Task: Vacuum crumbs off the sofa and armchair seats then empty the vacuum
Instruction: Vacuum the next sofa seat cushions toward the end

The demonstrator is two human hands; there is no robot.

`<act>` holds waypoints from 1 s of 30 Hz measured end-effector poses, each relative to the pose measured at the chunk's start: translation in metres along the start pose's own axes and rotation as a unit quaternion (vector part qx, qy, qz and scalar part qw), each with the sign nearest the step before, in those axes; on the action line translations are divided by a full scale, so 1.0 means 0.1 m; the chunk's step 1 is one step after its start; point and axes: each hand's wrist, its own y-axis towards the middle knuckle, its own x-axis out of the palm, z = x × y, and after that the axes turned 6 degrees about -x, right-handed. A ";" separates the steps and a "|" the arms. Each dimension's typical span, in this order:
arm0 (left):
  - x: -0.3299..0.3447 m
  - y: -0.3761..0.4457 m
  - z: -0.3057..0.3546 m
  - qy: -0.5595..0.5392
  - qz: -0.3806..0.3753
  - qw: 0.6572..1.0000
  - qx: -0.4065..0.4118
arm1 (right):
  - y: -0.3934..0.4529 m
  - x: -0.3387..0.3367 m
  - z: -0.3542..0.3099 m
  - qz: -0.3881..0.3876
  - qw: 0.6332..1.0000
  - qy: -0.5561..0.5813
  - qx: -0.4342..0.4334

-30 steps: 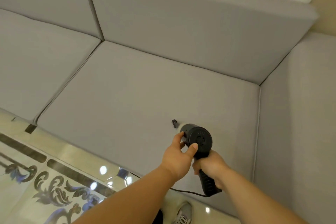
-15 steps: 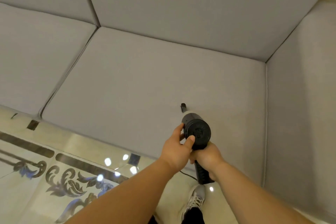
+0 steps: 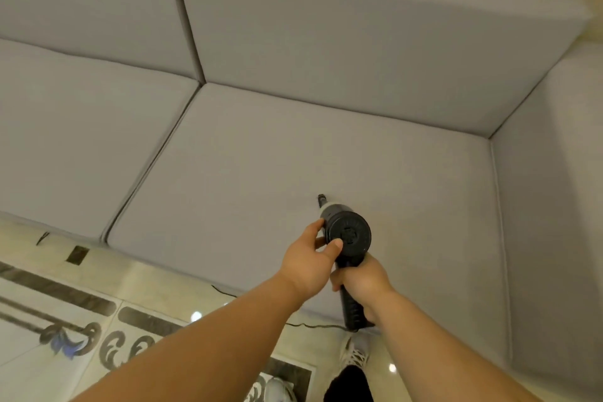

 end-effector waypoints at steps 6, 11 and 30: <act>0.32 0.46 0.40 -0.004 -0.026 0.999 0.028 | 0.46 -0.44 -0.19 0.053 0.998 0.006 -0.028; 0.25 0.89 0.40 -0.030 0.003 1.000 -0.006 | 0.86 -0.31 -0.31 0.026 1.000 -0.005 -0.004; 0.35 1.68 1.42 -0.070 -0.042 0.997 -0.005 | 1.55 -1.03 -1.20 0.033 0.999 -0.023 -0.010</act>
